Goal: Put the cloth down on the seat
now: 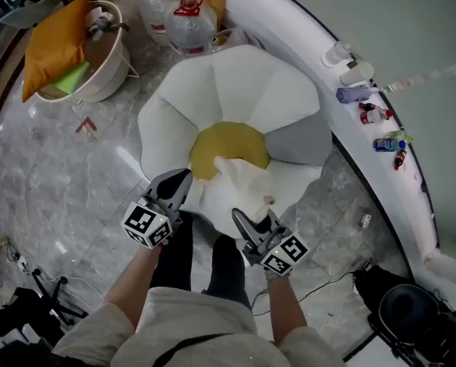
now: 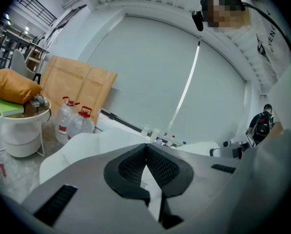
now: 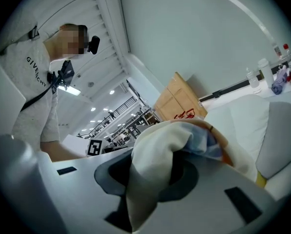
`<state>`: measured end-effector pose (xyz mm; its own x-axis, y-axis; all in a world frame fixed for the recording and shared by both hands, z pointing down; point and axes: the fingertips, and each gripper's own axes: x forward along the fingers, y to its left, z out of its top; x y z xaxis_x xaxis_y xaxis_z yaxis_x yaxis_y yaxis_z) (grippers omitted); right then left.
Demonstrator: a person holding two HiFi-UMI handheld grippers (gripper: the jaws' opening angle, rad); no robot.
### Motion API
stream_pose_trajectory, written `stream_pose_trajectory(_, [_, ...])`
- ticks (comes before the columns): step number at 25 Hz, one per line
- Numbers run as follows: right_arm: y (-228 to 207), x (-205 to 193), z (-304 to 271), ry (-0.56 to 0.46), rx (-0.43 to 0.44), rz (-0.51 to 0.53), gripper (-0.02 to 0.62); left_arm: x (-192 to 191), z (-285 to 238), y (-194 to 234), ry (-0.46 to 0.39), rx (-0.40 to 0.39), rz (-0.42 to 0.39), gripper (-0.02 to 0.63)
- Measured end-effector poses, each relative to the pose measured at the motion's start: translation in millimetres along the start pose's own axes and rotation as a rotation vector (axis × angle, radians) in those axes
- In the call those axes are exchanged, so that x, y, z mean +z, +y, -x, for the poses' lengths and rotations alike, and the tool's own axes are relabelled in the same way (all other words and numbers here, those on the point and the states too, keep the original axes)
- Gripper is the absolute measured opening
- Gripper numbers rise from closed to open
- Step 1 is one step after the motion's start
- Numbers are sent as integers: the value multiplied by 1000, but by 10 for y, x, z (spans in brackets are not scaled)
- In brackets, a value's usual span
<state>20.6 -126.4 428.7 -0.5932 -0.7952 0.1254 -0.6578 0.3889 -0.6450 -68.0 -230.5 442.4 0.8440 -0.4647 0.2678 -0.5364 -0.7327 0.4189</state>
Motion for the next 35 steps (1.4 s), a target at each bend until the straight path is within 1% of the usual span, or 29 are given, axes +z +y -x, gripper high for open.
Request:
stream_pose_trajectory(4, [-223,-62,-211,-6,-17,-24,114,-82,-159,246,22,-5,12,14])
stream_pose_trajectory(7, [-372,-112,-351,-9,-40,-50,114,-136,-261,374,47,-27,28,14])
stream_pose_trajectory(10, [-492,-140,-515,-13,-62,-56,114,-170,-354,519,69,-53,44,14])
stream_pose_trajectory(19, [-595,-52,-989,-41,-51,-53,114,-112,-568,833,96,-93,37,14])
stream_pose_trajectory(25, [-552,118,-1215,-92,-29,-51,114,-28,-611,945,84,-101,31,14])
stream_pose_trajectory(30, [-462,404,-1312,-124,-10,-13,114,77,-584,1023,70,-96,36,14])
stream_pose_trajectory(35, [-413,682,-1274,-166,-18,21,114,134,-599,986,65,-112,47,14])
